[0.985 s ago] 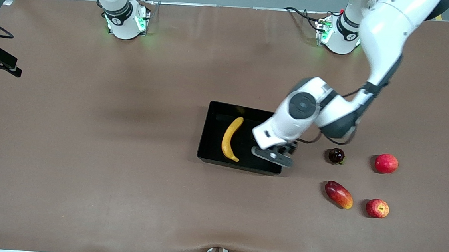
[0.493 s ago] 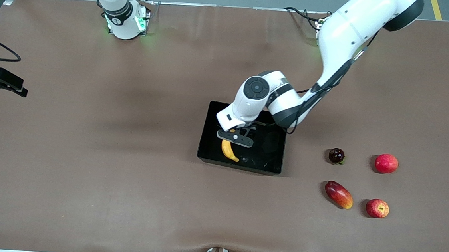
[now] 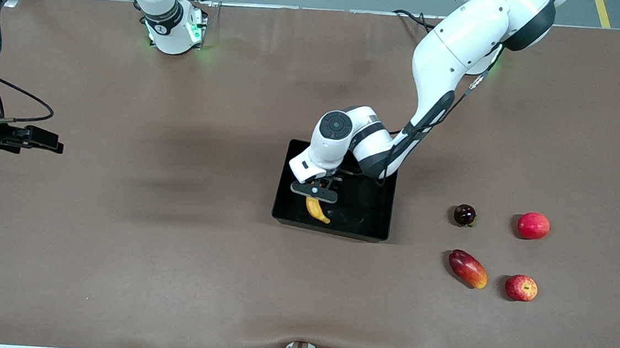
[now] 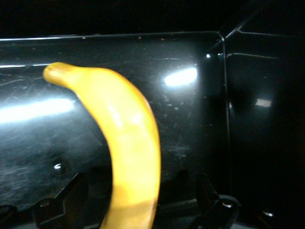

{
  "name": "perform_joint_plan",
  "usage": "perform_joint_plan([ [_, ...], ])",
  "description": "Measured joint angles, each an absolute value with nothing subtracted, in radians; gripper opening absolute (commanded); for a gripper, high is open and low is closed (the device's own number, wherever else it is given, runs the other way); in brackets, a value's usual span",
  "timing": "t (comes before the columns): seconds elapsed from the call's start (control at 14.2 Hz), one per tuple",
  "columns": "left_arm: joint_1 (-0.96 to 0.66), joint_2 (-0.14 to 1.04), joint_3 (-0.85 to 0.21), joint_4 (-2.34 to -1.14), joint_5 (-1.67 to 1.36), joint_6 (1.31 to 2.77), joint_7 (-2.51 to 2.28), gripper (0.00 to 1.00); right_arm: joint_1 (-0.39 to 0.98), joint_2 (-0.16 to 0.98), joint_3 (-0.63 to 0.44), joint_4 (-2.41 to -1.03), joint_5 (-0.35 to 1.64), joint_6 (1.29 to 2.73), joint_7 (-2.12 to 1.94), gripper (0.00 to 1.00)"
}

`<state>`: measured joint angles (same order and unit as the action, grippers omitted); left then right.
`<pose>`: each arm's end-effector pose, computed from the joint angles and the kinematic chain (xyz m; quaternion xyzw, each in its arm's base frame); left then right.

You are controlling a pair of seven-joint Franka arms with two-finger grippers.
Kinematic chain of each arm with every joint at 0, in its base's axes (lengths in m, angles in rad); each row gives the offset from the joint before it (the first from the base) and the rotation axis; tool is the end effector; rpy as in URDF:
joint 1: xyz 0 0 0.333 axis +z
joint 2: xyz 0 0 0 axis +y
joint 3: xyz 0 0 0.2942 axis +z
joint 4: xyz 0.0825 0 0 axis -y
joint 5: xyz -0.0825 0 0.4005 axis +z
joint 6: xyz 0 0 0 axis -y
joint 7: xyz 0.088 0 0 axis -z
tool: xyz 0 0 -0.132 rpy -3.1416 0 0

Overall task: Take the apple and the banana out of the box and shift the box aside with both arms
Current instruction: 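Grasp the yellow banana in the tray with the left gripper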

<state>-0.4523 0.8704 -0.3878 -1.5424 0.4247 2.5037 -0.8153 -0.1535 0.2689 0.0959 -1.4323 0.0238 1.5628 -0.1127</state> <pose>0.5044 -0.5104 0.1281 0.9915 -0.0977 0.0567 0.0650 0.6331 -0.0393 0.4824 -0.9970 -0.0259 0.0662 0.0304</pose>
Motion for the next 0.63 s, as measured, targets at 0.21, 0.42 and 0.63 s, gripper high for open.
perform_joint_plan([
  [0.21, -0.453, 0.881, -0.379, -1.538, 0.425, 2.512, -0.816, 0.11, -0.115, 0.273, 0.104, -1.432, 0.029, 1.563, -0.112, 1.0],
  [0.42, -0.453, 0.881, -0.375, -1.531, 0.426, 2.512, -0.827, 0.0, -0.079, 0.291, 0.105, -1.433, 0.07, 1.568, -0.109, 1.0],
  [0.63, -0.448, 0.879, -0.373, -1.517, 0.429, 2.507, -0.827, 0.0, -0.064, 0.327, 0.105, -1.434, 0.088, 1.58, -0.11, 1.0],
])
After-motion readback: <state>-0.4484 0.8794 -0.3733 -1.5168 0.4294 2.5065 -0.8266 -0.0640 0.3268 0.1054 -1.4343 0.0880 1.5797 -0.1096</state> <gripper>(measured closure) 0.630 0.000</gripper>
